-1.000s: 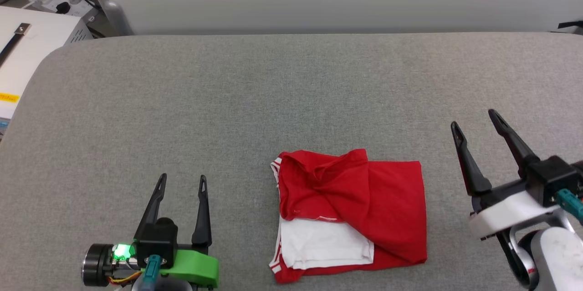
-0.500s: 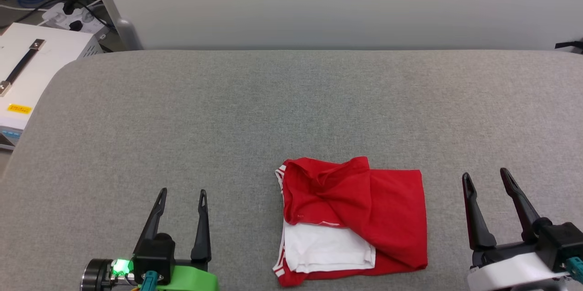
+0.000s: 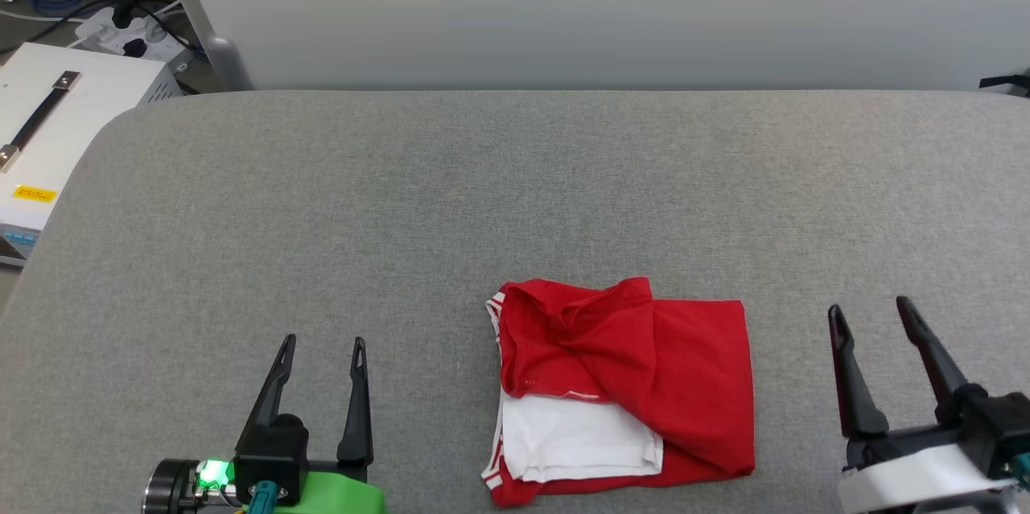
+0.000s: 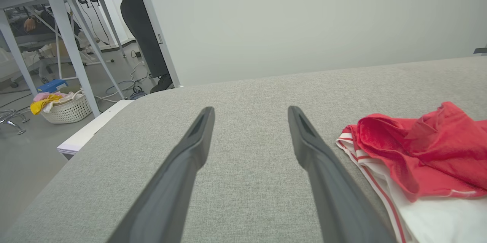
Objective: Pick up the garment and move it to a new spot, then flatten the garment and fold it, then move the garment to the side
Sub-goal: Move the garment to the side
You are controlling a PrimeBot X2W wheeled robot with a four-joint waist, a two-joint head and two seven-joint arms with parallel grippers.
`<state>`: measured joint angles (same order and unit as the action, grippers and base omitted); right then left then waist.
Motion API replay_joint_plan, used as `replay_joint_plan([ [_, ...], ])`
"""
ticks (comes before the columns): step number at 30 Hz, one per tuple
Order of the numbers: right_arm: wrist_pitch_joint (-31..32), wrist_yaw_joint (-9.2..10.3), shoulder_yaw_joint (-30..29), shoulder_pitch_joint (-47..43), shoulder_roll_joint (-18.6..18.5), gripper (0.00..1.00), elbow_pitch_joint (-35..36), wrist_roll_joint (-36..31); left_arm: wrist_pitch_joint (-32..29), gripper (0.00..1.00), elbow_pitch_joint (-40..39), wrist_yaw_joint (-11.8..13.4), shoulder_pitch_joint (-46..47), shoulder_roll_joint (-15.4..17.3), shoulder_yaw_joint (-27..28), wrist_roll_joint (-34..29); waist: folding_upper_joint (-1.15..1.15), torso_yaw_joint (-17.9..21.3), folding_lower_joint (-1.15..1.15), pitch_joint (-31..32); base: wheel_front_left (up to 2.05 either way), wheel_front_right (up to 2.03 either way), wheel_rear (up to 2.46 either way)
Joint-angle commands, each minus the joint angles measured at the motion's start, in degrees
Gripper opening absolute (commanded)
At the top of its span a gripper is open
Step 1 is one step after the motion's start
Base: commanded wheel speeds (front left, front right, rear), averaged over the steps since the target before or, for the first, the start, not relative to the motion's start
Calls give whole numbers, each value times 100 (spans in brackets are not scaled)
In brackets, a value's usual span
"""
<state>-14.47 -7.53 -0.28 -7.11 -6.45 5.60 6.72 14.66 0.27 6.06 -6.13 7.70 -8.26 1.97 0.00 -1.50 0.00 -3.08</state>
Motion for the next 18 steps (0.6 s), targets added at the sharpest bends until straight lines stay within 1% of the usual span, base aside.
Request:
replay_joint_plan([
  [1,-52,4,-27,226,-97,100,12,9,34,100,14,-37,-36,-11,17,-20,0,5,0,-25,0,0,0],
  [3,15,4,-37,488,-255,100,-18,131,34,100,30,-53,1,-13,11,-24,0,4,0,-61,0,0,0],
  [7,597,4,155,1119,-853,100,-2,406,34,100,57,-80,99,-21,-3,-37,0,-2,0,-147,0,0,0],
  [8,956,4,297,1349,-1104,100,4,553,34,100,69,-87,127,-25,-10,-42,0,0,0,-170,0,0,0],
  [11,1948,4,689,1767,-1601,100,25,1092,34,100,101,-102,177,-37,-28,-51,0,-7,0,-219,0,0,0],
  [14,3074,4,1154,2114,-2098,100,56,1821,34,100,135,-108,235,-56,-31,-48,0,-18,0,-285,0,0,0],
  [18,4343,4,1580,2356,-2455,100,-42,2869,34,100,161,-117,307,-96,-46,-39,0,-41,0,-389,0,0,0],
])
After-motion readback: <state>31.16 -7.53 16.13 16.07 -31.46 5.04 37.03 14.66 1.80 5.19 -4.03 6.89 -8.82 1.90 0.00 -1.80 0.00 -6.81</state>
